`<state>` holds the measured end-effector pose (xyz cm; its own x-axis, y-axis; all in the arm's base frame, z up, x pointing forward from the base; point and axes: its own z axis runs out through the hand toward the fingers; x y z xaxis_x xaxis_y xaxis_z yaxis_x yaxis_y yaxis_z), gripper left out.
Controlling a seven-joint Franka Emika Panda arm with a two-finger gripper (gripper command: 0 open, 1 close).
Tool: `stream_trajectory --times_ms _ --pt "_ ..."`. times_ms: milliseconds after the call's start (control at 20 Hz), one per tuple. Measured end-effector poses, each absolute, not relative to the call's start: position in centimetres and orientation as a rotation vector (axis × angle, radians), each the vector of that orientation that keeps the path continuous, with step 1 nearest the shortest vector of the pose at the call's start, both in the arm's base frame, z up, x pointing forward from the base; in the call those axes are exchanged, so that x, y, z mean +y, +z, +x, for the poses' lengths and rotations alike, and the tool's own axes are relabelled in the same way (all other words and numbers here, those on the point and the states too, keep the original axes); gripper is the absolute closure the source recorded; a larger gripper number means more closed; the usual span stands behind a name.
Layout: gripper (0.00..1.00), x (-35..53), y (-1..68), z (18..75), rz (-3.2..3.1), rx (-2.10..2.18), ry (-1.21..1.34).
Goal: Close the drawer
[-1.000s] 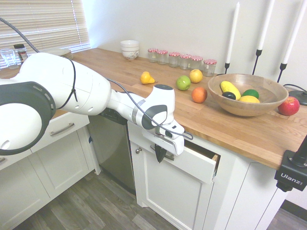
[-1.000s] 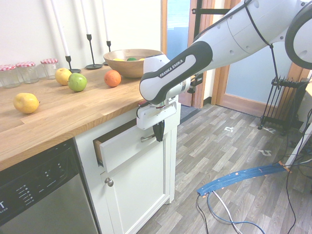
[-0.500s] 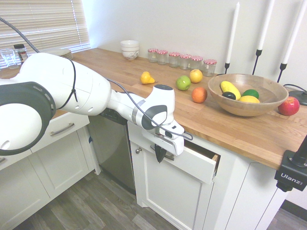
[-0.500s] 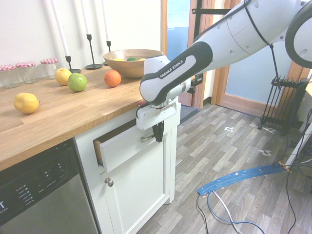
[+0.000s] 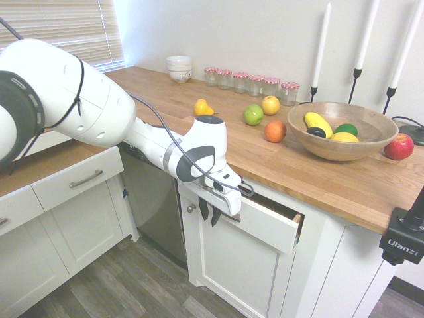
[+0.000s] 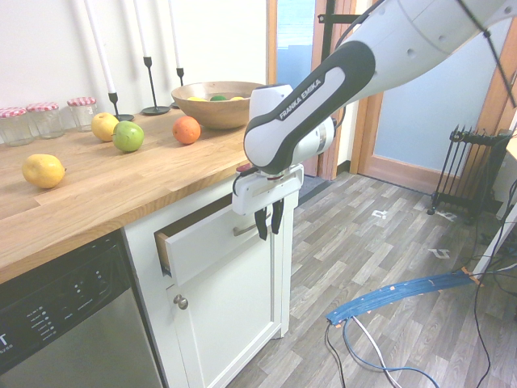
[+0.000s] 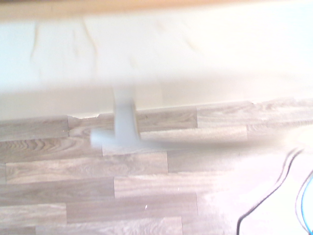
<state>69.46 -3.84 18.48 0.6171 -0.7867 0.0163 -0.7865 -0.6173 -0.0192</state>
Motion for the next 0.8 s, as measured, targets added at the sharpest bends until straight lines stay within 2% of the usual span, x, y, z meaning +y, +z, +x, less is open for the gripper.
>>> stream_trajectory --times_ms 350,800 --pt "0.0 -2.9 22.1 63.2 -2.809 1.348 -0.06" --pt "0.0 -2.6 23.1 51.6 -2.831 1.324 -0.045"
